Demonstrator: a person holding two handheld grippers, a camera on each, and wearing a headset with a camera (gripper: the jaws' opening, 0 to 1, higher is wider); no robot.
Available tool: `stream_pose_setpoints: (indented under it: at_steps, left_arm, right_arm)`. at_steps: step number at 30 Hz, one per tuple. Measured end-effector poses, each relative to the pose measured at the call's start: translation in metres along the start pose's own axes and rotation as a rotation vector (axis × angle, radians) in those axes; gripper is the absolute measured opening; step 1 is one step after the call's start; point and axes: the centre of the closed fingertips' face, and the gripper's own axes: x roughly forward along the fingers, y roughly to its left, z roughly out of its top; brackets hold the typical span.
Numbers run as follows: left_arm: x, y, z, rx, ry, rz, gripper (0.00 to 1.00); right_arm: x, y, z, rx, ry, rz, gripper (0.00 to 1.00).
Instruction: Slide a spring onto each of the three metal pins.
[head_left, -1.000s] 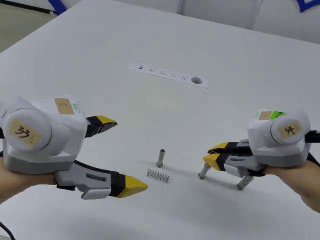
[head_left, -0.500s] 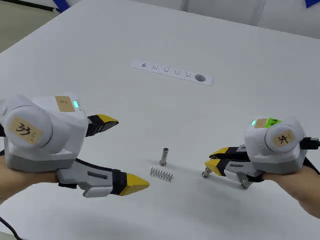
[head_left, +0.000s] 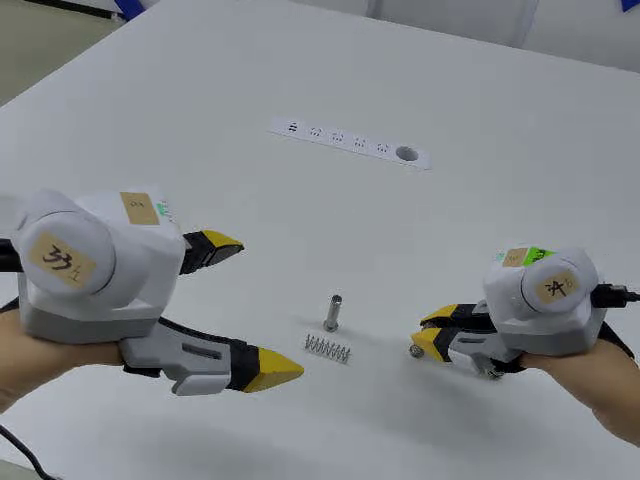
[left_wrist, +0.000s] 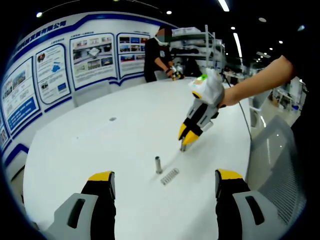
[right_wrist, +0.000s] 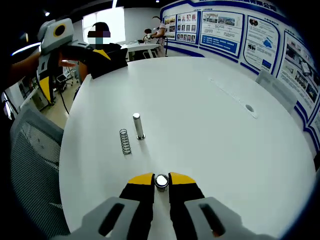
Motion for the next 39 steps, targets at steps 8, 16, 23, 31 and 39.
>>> stream_pose_setpoints:
  at_steps: [8, 16, 23, 31, 39]
  left_arm:
    - [0.002, -0.002, 0.003, 0.0, -0.001, -0.006, 0.84]
    - [0.005, -0.007, 0.009, 0.016, -0.007, -0.018, 0.84]
    - [0.0, -0.002, 0.012, 0.017, -0.016, -0.007, 0.84]
    - [-0.006, 0.007, 0.015, 0.012, -0.028, 0.013, 0.84]
    - [-0.006, 0.008, 0.009, 0.009, -0.019, 0.005, 0.83]
  right_arm:
    - [0.0, 0.001, -0.003, -0.006, 0.007, -0.003, 0.12]
    - [-0.013, -0.001, 0.007, -0.011, -0.023, -0.031, 0.18]
    - [-0.026, -0.004, 0.029, -0.029, -0.077, -0.058, 0.19]
    - [-0.021, 0.029, 0.054, -0.059, -0.13, -0.009, 0.2]
    - [0.008, 0.064, 0.047, -0.111, -0.072, 0.076, 0.2]
